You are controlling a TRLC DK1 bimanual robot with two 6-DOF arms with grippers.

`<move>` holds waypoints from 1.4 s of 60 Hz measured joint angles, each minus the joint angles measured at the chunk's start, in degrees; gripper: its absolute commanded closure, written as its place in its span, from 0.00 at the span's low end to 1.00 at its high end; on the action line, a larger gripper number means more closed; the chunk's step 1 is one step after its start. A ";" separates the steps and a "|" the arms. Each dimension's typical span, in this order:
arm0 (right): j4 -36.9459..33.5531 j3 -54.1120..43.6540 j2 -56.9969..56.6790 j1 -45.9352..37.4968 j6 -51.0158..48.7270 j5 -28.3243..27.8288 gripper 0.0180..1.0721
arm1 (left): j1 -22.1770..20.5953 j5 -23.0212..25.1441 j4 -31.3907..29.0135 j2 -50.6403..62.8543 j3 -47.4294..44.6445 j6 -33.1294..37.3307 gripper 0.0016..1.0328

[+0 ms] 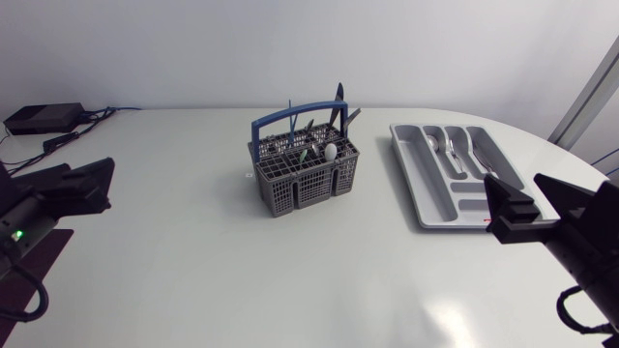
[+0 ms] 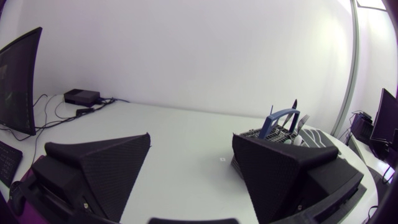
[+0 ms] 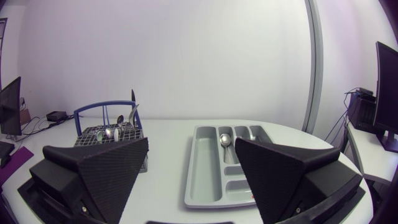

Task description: Unload the cutlery basket into the drawer organizer.

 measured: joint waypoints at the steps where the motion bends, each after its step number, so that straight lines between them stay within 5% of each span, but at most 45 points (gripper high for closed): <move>1: 0.09 0.66 1.49 0.00 0.13 0.00 0.05 | -0.90 -0.66 -1.09 1.49 1.20 -0.22 0.07; 14: -5.01 9.86 17.51 0.33 1.36 0.02 0.05 | -7.30 -3.82 -15.58 18.82 16.92 -0.04 0.07; 32: -15.41 21.42 34.03 1.88 -0.79 -2.25 0.05 | -13.07 -2.47 -25.51 37.59 34.25 15.82 0.07; 45: -19.63 22.91 38.99 1.75 -8.00 -12.13 0.05 | -13.16 10.08 -23.04 47.54 39.54 19.30 0.10; 58: -20.61 23.69 40.54 1.75 -10.78 -17.73 0.05 | -13.66 13.27 -16.46 56.06 43.52 22.73 0.12; 74: -20.61 26.64 43.71 1.84 -11.15 -18.23 0.05 | -15.72 15.32 -8.20 63.52 45.72 23.76 0.12; 84: -20.61 28.06 45.27 3.39 -11.63 -18.73 0.05 | -16.37 15.56 -3.78 67.84 47.58 23.93 0.30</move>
